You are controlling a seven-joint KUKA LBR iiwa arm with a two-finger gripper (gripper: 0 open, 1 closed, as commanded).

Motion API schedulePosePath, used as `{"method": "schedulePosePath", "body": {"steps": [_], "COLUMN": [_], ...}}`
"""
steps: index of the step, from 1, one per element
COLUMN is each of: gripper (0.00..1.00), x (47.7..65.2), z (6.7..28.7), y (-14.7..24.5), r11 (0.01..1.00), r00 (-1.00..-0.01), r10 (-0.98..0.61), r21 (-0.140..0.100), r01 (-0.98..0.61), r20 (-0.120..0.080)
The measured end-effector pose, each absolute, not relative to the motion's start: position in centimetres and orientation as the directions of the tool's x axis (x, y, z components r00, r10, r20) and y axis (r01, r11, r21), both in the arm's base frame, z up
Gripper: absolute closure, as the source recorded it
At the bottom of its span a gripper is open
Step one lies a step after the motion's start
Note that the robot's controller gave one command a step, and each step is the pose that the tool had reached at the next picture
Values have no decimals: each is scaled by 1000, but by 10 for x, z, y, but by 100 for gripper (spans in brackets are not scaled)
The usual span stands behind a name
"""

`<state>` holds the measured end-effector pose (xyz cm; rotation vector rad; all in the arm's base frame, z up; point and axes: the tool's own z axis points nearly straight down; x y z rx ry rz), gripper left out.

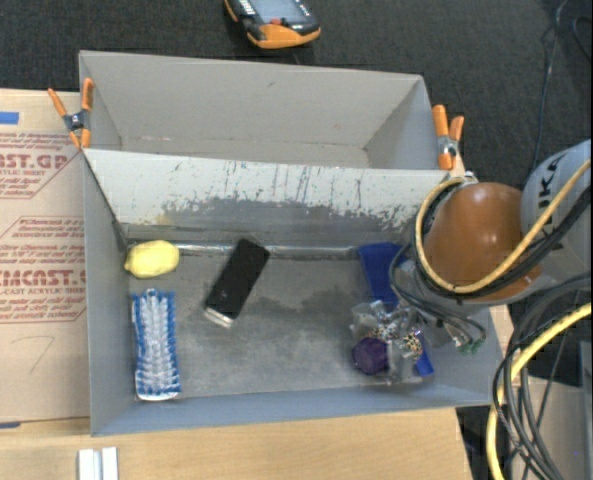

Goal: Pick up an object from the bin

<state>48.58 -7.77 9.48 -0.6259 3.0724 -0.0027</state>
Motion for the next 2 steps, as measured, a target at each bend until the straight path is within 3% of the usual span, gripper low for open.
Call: {"method": "schedulePosePath", "body": {"steps": [2], "gripper": [100], "x": [486], "z": [95], "y": [-78], "r11": [920], "r00": [-920], "r10": [-391], "r21": [-3], "r01": [-391], "r20": [-6]}}
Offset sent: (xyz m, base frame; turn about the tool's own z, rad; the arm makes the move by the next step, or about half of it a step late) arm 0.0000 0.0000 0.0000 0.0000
